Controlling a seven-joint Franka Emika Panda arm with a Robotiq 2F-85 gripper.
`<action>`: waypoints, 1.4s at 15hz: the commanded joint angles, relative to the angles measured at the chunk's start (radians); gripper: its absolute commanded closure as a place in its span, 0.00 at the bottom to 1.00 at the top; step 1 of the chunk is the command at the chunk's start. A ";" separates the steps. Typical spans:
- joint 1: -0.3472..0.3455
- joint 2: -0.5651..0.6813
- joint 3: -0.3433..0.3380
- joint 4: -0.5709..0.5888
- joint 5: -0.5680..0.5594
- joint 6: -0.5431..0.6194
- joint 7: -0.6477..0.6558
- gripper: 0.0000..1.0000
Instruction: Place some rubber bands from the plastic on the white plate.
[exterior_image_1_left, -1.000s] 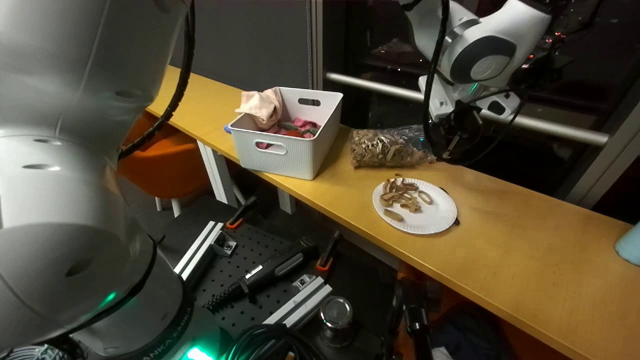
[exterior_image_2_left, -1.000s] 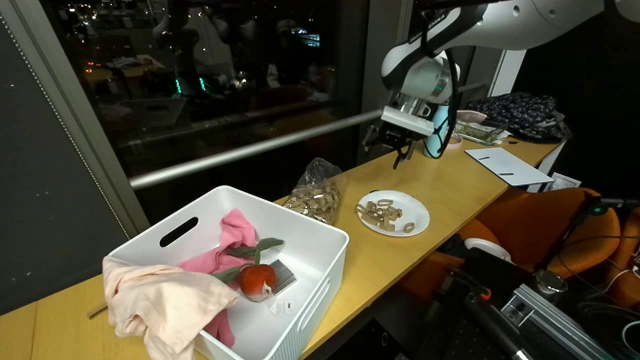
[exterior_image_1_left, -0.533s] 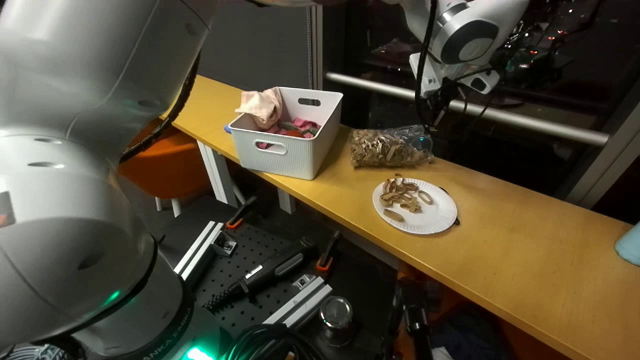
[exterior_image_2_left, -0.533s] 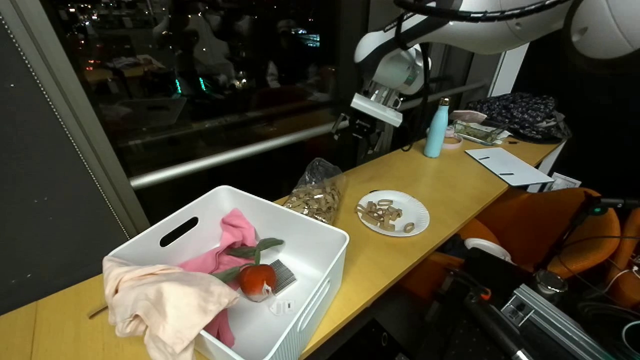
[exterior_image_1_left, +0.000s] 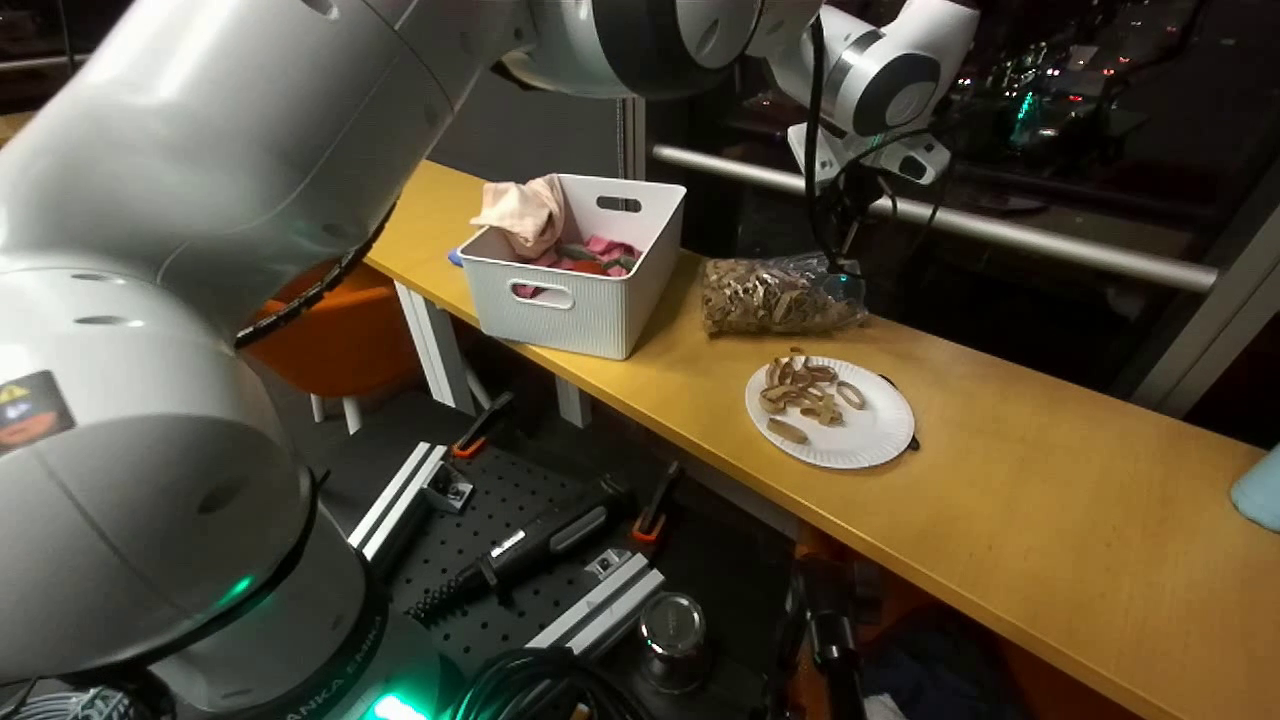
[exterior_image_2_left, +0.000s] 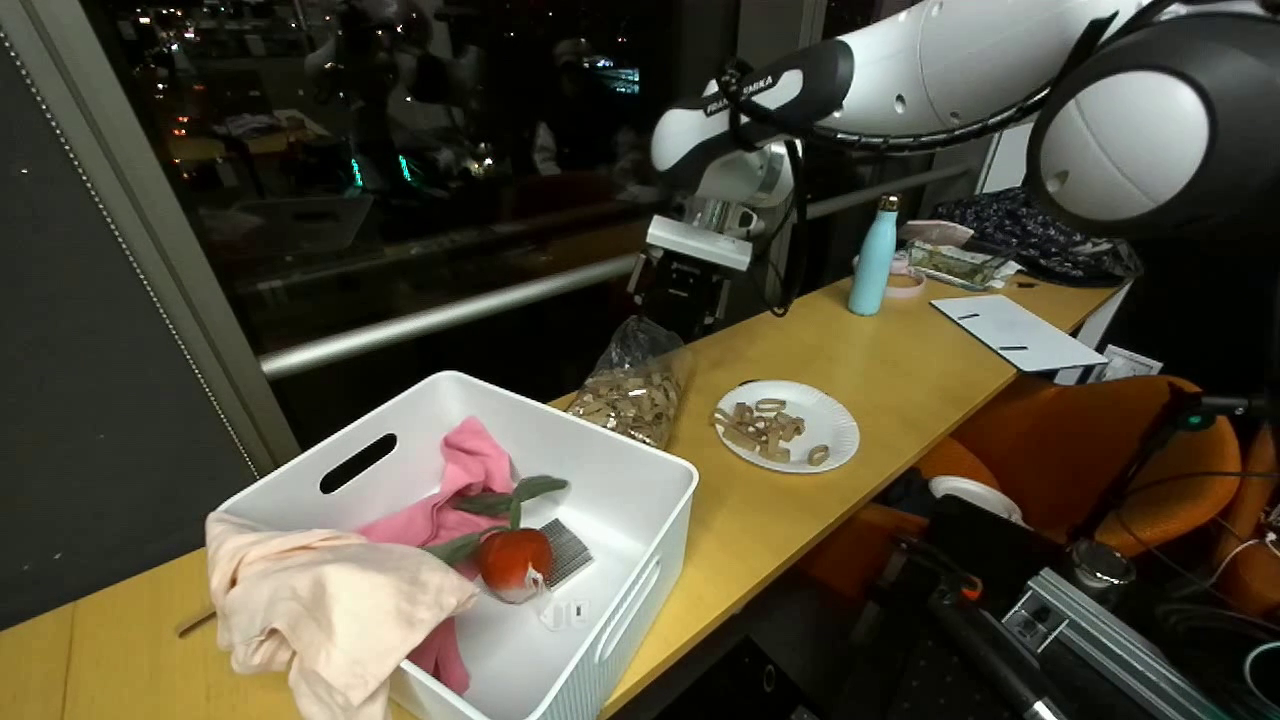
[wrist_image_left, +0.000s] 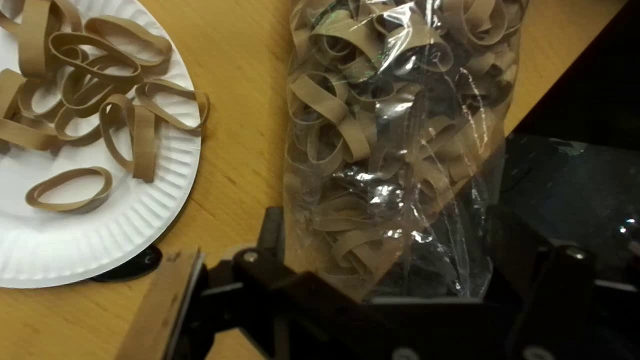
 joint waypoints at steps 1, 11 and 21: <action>0.006 0.117 -0.031 0.197 -0.061 -0.099 0.093 0.00; 0.017 0.313 -0.028 0.514 -0.177 -0.175 0.206 0.00; 0.026 0.387 -0.049 0.585 -0.189 -0.184 0.226 0.25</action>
